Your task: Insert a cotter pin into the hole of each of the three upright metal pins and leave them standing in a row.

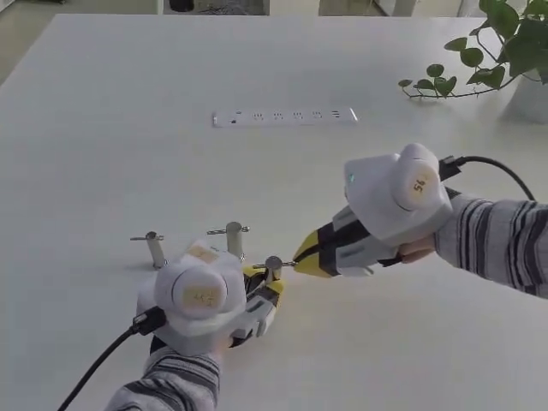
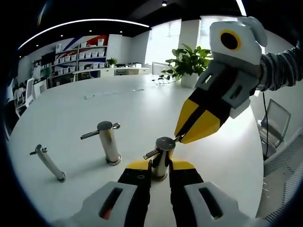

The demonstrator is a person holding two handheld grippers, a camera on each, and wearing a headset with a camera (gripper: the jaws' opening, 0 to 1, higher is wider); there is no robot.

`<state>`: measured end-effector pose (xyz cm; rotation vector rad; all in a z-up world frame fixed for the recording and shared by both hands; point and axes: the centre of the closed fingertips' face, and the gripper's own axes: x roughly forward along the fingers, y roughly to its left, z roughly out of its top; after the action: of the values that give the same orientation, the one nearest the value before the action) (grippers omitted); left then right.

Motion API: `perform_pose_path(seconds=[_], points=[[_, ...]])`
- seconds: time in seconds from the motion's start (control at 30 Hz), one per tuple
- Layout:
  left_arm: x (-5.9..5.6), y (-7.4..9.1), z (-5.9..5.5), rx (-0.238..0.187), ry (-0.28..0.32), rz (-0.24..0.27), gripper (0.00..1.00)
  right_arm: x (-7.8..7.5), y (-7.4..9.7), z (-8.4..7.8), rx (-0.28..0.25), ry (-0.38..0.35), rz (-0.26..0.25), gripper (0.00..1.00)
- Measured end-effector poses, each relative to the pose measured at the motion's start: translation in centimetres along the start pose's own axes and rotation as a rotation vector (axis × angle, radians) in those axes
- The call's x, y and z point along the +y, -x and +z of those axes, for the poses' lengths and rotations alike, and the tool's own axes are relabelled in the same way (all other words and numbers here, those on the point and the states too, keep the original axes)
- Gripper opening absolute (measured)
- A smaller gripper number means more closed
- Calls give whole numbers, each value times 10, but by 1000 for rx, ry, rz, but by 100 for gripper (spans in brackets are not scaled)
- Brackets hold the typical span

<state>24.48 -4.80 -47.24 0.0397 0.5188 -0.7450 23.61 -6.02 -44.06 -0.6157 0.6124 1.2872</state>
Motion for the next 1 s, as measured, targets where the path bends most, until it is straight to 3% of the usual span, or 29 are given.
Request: perform_pose_path(seconds=[0.8, 0.9, 1.0], points=[[0, 0, -1, 5, 41, 6, 13, 1, -7, 9, -13, 5, 5, 0], [3, 3, 2, -5, 34, 11, 23, -3, -6, 10, -13, 4, -16, 12], [4, 6, 3, 3, 15, 4, 26, -2, -5, 12, -21, -8, -11, 13]])
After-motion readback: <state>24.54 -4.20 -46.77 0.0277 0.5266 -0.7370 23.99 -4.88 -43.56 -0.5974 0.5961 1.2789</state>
